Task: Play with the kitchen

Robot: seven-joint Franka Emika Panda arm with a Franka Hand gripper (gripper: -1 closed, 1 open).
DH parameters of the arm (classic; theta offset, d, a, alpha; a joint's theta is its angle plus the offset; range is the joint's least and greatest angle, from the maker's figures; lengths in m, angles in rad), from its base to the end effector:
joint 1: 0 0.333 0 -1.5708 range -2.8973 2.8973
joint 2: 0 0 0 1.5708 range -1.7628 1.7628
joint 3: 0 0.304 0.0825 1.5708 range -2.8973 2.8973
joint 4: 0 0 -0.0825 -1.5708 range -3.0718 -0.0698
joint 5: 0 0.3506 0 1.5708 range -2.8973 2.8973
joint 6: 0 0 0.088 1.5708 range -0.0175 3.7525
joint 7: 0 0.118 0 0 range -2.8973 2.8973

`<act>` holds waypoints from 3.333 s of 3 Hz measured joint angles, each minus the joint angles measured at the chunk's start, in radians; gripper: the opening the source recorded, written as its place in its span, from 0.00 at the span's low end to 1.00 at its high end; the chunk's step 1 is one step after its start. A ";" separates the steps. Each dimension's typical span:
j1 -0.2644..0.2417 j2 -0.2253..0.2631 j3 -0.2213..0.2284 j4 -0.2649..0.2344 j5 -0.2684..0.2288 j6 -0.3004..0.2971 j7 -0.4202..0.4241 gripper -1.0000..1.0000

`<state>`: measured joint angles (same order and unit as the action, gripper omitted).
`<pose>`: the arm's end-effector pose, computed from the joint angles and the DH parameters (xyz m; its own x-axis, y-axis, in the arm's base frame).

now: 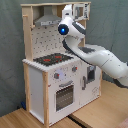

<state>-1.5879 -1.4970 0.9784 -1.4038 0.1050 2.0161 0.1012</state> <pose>0.4702 0.3666 0.6650 0.6047 0.5048 0.6160 -0.6078 -0.2074 0.7666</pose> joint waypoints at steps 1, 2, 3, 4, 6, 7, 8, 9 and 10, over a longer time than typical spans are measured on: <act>-0.002 0.000 0.000 0.003 0.000 -0.001 0.000 0.00; -0.034 0.005 0.000 0.056 0.000 -0.029 0.006 0.00; -0.123 0.020 0.001 0.098 0.001 -0.040 0.008 0.00; -0.140 0.040 -0.015 0.098 0.001 -0.138 0.008 0.00; -0.112 0.040 -0.063 0.014 0.071 -0.207 -0.047 0.00; -0.077 0.040 -0.064 -0.041 0.095 -0.144 -0.104 0.00; -0.034 0.041 -0.065 -0.108 0.099 -0.078 -0.151 0.00; 0.008 0.041 -0.066 -0.175 0.099 -0.023 -0.186 0.00; 0.051 0.041 -0.067 -0.245 0.099 0.033 -0.220 0.00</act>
<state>-1.5368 -1.4561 0.9115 -1.6490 0.2044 2.0487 -0.1183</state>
